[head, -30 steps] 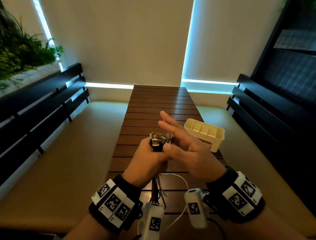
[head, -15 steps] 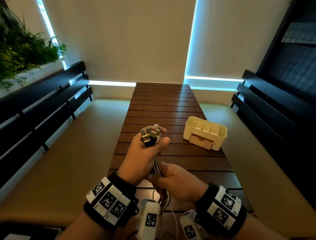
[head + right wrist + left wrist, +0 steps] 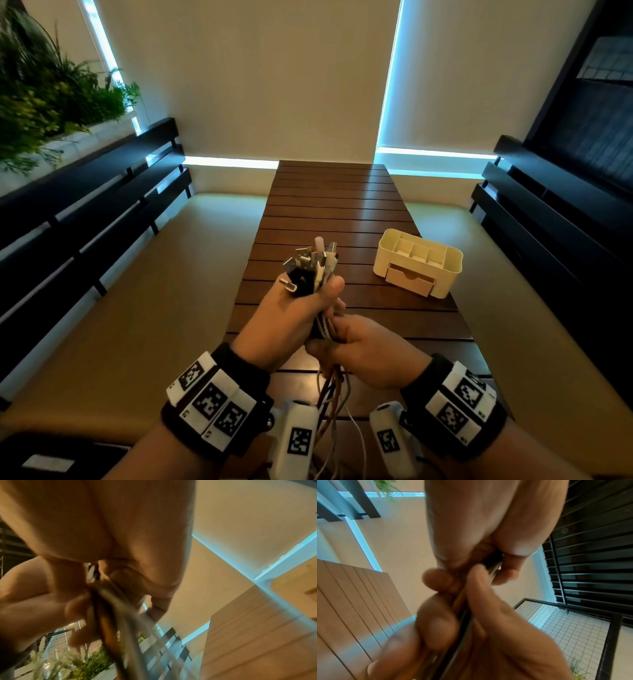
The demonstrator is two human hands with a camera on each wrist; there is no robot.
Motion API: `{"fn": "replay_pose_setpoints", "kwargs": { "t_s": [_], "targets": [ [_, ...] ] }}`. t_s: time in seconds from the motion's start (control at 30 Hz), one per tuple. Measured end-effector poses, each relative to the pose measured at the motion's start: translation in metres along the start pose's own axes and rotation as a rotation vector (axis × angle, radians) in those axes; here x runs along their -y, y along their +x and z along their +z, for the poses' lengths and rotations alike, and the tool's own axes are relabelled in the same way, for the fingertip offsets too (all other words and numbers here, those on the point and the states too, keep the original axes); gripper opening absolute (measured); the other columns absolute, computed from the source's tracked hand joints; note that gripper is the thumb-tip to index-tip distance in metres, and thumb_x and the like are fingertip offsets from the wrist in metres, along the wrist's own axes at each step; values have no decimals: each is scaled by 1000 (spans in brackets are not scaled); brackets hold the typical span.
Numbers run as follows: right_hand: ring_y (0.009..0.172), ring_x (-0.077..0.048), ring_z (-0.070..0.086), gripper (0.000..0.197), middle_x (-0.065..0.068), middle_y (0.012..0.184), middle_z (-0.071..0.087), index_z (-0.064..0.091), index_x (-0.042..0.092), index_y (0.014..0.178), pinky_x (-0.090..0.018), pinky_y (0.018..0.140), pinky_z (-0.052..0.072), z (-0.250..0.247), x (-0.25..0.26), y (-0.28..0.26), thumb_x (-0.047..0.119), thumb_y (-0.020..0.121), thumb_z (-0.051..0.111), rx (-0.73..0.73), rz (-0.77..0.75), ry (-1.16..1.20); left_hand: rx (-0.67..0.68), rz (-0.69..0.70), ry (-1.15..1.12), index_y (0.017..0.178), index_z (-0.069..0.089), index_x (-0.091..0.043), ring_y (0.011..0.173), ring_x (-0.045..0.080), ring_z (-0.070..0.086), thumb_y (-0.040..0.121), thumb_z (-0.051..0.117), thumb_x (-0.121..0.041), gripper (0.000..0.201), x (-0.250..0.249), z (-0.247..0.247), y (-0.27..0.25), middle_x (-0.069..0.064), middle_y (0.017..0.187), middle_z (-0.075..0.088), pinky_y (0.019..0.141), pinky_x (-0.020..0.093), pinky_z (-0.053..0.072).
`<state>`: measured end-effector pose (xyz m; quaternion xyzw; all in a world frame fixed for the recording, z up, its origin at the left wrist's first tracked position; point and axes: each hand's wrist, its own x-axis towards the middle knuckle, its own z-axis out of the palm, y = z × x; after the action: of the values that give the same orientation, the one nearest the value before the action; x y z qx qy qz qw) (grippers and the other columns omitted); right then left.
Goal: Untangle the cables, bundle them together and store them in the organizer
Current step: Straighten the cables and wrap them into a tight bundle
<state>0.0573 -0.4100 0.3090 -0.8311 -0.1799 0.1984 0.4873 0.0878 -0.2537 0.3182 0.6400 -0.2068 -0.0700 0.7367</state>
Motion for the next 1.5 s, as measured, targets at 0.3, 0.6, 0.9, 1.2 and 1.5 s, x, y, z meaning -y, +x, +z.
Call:
{"fn": "replay_pose_setpoints", "kwargs": {
  "t_s": [0.3, 0.6, 0.9, 1.2, 1.5],
  "targets": [
    [120, -3, 60, 70, 9, 130, 64, 41, 23, 148, -31, 104, 47, -42, 14, -9, 16, 79, 53, -326, -130, 222, 26, 37, -92, 74, 68, -38, 50, 15, 46, 98, 58, -26, 29, -5, 5, -1, -8, 55, 43, 56, 35, 46],
    [136, -12, 48, 71, 3, 145, 55, 37, 14, 150, -37, 113, 40, -32, 31, -9, 0, 82, 48, -233, -294, 319, 135, -74, -161, 67, 56, -22, 43, 12, 29, 87, 68, -30, 25, -2, 11, -2, -5, 51, 32, 44, 24, 31],
    [139, -4, 42, 50, 10, 149, 49, 39, 24, 150, -41, 117, 35, -29, 34, -12, 32, 101, 40, -311, -300, 139, 220, -64, -154, 66, 61, -30, 43, 13, 31, 84, 67, -33, 20, -6, 14, -6, -5, 51, 35, 46, 26, 32],
    [130, -2, 51, 45, 7, 142, 57, 44, 24, 148, -39, 113, 41, -36, 36, -18, 28, 103, 41, -244, -299, 25, 220, -82, -150, 64, 57, -27, 44, 15, 33, 83, 68, -35, 23, -3, 18, -6, -3, 51, 36, 48, 27, 35],
    [141, -1, 38, 40, 9, 151, 46, 54, 11, 139, -28, 117, 32, -34, 39, -8, 21, 101, 43, -341, -453, -52, 201, -94, 40, 56, 60, -26, 44, 16, 38, 70, 69, -30, 16, -13, 21, 0, -1, 47, 44, 48, 30, 35]
  ]
}}
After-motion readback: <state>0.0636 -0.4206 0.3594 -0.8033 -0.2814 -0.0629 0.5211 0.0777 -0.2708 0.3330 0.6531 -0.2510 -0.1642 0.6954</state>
